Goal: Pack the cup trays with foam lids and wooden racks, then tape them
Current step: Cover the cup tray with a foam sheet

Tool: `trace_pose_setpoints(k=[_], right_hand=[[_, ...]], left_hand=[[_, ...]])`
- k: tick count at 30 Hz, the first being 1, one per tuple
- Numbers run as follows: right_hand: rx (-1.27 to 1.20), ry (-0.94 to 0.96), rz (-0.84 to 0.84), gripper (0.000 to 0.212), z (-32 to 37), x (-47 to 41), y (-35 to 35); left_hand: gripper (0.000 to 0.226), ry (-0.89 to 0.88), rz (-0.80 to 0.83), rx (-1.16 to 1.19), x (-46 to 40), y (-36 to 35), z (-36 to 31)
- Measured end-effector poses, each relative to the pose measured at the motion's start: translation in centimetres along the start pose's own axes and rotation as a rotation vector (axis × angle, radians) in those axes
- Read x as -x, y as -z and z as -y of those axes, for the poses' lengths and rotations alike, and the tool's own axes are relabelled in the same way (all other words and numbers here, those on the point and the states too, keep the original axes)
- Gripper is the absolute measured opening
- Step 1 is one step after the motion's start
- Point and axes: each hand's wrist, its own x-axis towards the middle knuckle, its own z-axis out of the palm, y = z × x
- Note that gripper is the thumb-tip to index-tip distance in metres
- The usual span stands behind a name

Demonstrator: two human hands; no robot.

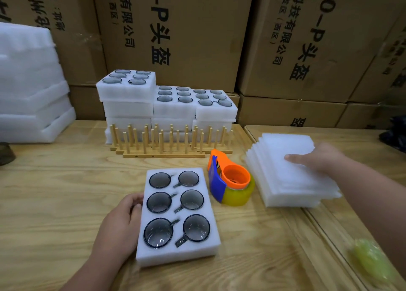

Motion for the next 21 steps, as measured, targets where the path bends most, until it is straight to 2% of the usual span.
trace_pose_setpoints(k=[5,10,14,19,21], right_hand=[[-0.014,0.086,-0.08,0.117,-0.1,-0.1,-0.5],[-0.045,0.124,-0.175,0.114,-0.3,-0.1,-0.8],[-0.196,0.129,-0.224,0.088,-0.5,0.0,-0.6],[-0.198,0.112,-0.213,0.05,-0.4,0.4,0.1],[-0.244,0.101,-0.188,0.041,-0.2,0.8,0.4]], left_hand=[[0.024,-0.001,-0.01,0.005,0.1,0.0,0.1],[0.023,0.009,-0.014,0.019,0.1,-0.1,0.3],[0.024,0.003,-0.017,0.015,0.0,-0.1,0.3],[0.023,-0.006,-0.019,0.003,0.0,-0.2,0.4],[0.024,-0.005,-0.019,0.003,-0.1,-0.3,0.5]])
